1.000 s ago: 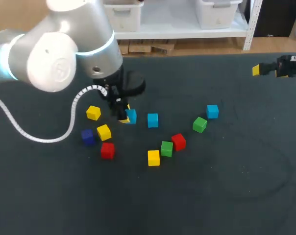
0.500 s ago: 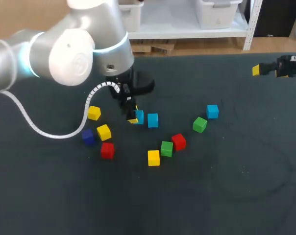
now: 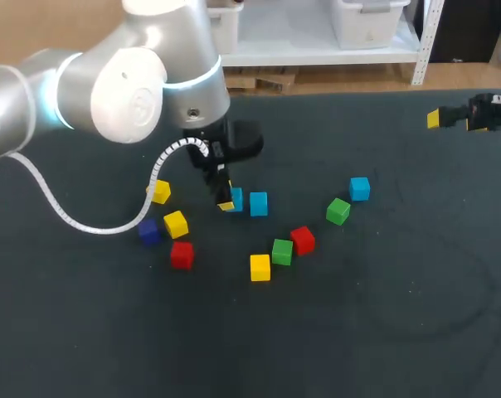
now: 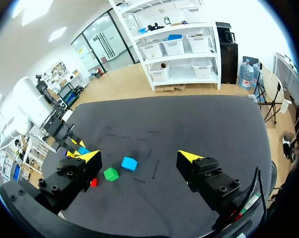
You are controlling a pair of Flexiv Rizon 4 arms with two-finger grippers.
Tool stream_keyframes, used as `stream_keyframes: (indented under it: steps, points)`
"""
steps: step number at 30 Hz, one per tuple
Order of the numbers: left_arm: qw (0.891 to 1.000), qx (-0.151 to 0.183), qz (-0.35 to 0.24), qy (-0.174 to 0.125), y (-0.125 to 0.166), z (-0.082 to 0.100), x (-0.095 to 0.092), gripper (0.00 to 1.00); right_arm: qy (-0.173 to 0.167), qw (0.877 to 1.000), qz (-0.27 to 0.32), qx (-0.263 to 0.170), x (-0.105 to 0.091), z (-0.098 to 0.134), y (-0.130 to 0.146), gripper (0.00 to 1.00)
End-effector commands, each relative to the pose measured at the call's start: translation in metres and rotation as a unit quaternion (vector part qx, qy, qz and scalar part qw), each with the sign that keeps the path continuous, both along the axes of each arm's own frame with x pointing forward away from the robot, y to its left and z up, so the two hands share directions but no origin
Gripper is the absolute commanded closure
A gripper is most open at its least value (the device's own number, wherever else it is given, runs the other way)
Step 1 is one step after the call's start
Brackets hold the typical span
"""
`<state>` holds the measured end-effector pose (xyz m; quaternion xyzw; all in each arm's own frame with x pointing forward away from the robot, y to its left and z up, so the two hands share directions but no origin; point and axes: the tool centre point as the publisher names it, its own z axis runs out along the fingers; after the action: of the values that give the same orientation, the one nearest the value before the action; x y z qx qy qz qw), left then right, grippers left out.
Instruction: Place the blue cubes, place green cubes on the blue cubes, place the yellow cubes on the green cubes, then place the red cubes on the yellow cubes, and place purple cube on the red cubes.
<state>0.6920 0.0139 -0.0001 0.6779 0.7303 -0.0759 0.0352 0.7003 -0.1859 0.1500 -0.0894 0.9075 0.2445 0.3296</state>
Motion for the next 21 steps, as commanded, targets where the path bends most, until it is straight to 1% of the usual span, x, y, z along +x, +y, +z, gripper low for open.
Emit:
stream_keyframes:
  steps: [1,21]
  points:
    - [1.0,-0.001,0.001,0.001,0.0005,-0.0021,-0.0001,1.0,0.0,1.0,-0.001,-0.001,-0.0001,0.0,0.0006,0.0]
    - [1.0,-0.001,0.004,0.007,0.0011,-0.0067,-0.0002,1.0,0.0,1.0,-0.001,-0.001,-0.0001,0.0,0.0006,0.0]
